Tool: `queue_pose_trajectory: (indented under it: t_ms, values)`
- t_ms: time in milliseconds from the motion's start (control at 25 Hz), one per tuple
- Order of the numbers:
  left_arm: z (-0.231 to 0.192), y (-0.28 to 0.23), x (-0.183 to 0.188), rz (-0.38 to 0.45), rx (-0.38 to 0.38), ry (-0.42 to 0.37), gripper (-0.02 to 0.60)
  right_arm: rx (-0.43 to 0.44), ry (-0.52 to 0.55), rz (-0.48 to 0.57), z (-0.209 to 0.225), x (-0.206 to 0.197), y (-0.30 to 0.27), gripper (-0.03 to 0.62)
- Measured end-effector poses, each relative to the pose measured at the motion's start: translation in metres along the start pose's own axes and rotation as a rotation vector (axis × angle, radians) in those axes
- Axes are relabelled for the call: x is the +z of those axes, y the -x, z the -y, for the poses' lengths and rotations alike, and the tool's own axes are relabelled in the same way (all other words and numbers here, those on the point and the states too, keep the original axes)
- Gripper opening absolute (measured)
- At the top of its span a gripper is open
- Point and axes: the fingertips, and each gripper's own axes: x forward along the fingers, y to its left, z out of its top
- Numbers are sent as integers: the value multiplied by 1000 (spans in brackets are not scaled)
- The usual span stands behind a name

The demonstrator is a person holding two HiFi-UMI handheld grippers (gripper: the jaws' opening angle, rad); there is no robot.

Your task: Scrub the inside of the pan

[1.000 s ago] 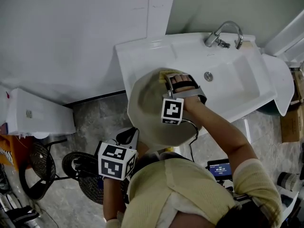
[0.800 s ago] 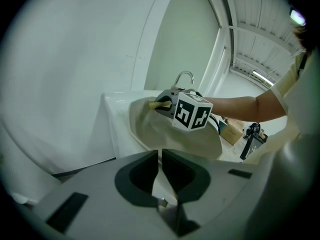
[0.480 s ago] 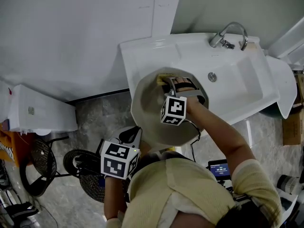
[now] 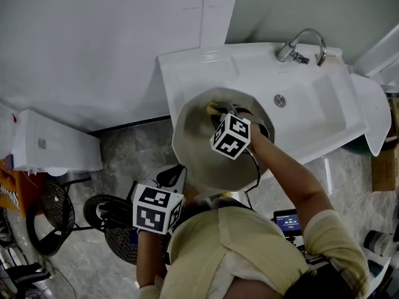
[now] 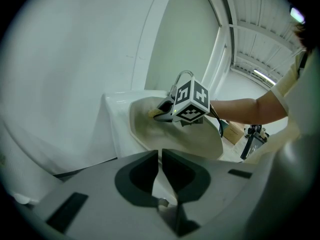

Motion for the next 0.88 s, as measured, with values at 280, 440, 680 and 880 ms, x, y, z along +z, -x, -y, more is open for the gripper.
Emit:
queue_pose_trajectory:
  t_ms: [280,440,680,880]
  values:
    - [-1,1,-1,3,5,-2,75,-7,-69,41,2,4,18,74]
    - [-1,1,-1,4,2,4,75,-7,-84,-30,1,-9,9,74]
    - [-1,0,0,4,-1,11,75,48,-94,-48,-13,-9,-7,74]
    - [-1,0,0,1,2,5,75,98,-30,17,-28,12,-7,74]
